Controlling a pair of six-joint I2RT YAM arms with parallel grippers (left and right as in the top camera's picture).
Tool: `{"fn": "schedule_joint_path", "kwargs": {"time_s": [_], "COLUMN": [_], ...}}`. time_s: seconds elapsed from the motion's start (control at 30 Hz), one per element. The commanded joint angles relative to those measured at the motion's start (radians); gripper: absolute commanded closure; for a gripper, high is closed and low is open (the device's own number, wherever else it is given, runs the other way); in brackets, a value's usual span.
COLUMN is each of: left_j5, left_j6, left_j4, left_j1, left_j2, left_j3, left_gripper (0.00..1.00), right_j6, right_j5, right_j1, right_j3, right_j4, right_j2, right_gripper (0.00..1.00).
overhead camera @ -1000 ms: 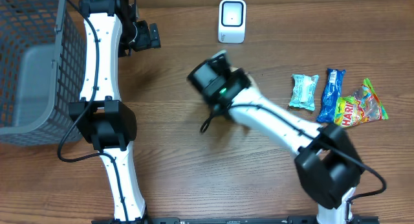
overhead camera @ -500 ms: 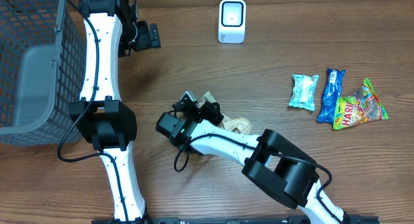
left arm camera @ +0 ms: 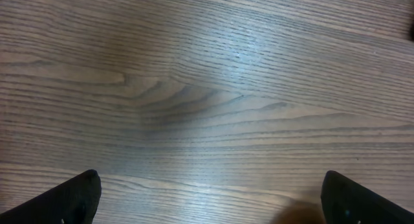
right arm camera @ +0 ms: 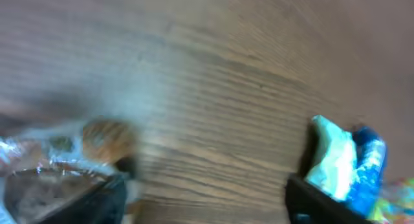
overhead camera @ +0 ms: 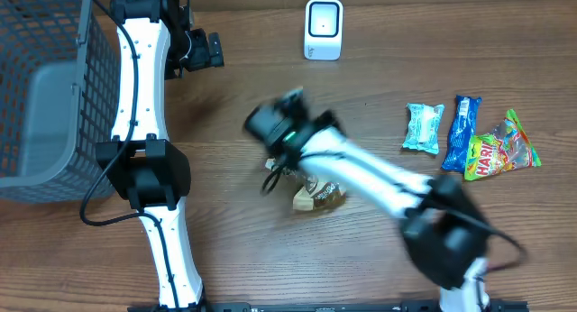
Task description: Scan the item barcode
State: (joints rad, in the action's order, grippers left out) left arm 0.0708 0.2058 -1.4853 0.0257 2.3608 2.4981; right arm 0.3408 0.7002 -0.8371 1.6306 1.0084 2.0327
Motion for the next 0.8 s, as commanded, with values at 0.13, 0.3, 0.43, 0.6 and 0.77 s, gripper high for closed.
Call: {"fn": "schedule_joint_path", "kwargs": {"time_s": [0.13, 0.3, 0.43, 0.6, 0.77], "left_j5": [0.006, 0.006, 0.007, 0.007, 0.006], "left_j6": [-0.019, -0.019, -0.019, -0.019, -0.019], "left_j4": [0.001, 0.001, 0.001, 0.001, 0.000], "left_j1": [-0.007, -0.007, -0.007, -0.007, -0.007], "left_j2": [0.002, 0.002, 0.002, 0.002, 0.002], "left_j3": [-0.008, -0.008, -0.008, -0.008, -0.008], "left_gripper": [0.00, 0.00, 0.00, 0.00, 0.00], "right_j6": [0.039, -0.013, -0.064, -0.151, -0.129], "right_j5": [-0.937, -1.211, -1.300, -1.413, -1.443], "right_j1": [0.372, 0.516, 0.559, 0.591, 0.588], "right_j3": [0.046, -0.055, -0.204, -0.386, -0.503], "right_j4": [0.107, 0.164, 0.091, -0.124, -0.311], "right_j2": [-0.269, -0.269, -0.269, -0.262, -0.209], "right_gripper": [0.15, 0.16, 0.15, 0.15, 0.14]}}
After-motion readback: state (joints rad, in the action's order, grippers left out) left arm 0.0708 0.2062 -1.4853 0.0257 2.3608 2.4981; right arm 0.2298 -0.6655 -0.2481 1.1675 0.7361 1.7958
